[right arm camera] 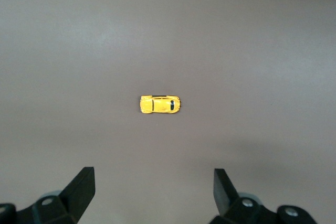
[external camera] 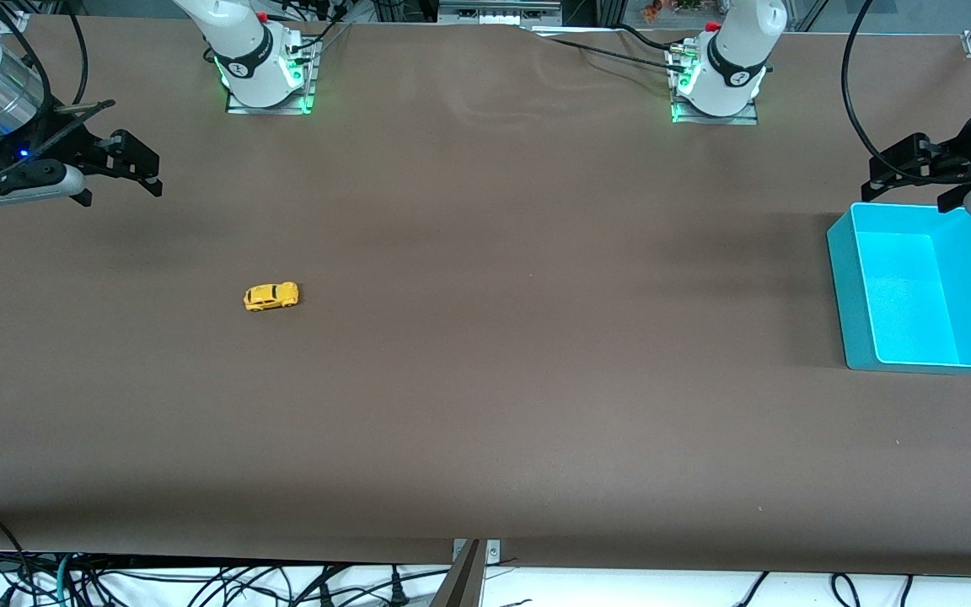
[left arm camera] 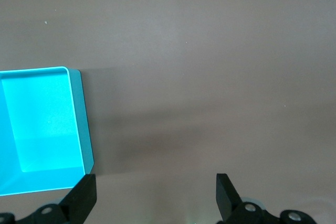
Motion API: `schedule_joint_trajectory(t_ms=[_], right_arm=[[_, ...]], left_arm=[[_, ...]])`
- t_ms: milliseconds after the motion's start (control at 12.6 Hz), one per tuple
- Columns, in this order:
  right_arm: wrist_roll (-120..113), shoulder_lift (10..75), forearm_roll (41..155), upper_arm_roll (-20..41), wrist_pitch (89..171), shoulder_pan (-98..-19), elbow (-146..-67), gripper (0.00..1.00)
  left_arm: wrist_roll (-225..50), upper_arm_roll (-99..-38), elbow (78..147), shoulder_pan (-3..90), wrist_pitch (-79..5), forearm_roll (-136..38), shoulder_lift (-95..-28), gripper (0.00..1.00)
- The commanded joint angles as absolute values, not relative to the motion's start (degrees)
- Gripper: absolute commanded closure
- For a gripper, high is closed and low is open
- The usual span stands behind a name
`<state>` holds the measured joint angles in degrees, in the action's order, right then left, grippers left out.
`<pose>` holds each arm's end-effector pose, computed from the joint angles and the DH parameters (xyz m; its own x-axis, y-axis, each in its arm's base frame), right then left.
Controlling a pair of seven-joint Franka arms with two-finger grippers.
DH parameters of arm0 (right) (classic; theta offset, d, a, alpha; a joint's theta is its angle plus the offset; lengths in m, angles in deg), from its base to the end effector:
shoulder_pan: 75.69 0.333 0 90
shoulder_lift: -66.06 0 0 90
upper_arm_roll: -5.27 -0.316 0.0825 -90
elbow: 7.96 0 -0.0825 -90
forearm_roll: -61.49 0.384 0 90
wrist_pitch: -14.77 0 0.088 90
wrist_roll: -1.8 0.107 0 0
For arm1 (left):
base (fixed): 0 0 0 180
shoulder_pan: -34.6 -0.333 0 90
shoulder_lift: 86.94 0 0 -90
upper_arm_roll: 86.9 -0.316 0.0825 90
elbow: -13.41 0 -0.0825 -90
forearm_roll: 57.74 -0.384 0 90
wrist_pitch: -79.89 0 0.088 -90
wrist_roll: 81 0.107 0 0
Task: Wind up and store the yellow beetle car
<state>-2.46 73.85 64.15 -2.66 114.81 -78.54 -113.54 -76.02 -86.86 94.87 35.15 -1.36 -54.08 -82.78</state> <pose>0.5202 0.0545 0.5828 0.9873 0.1537 0.0399 0.1547 -0.9877 -0.0244 0.5612 -0.0134 0.6406 0.9918 -0.1065 -0.0701 -0.1016 -0.9924 0.0700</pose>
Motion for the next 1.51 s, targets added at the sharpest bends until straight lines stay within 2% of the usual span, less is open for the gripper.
schedule_joint_trajectory(t_ms=[0,1430], right_arm=[[-3.0,74.7,63.0,-2.6,113.8,-78.7,-114.0,0.00],[-6.2,75.0,60.6,-2.7,115.0,-78.7,-114.7,0.00]], left_arm=[[-74.8,-86.9,94.0,35.4,-1.5,-54.8,-82.5,0.00],[-74.8,-86.9,94.0,35.4,-1.5,-54.8,-82.5,0.00]])
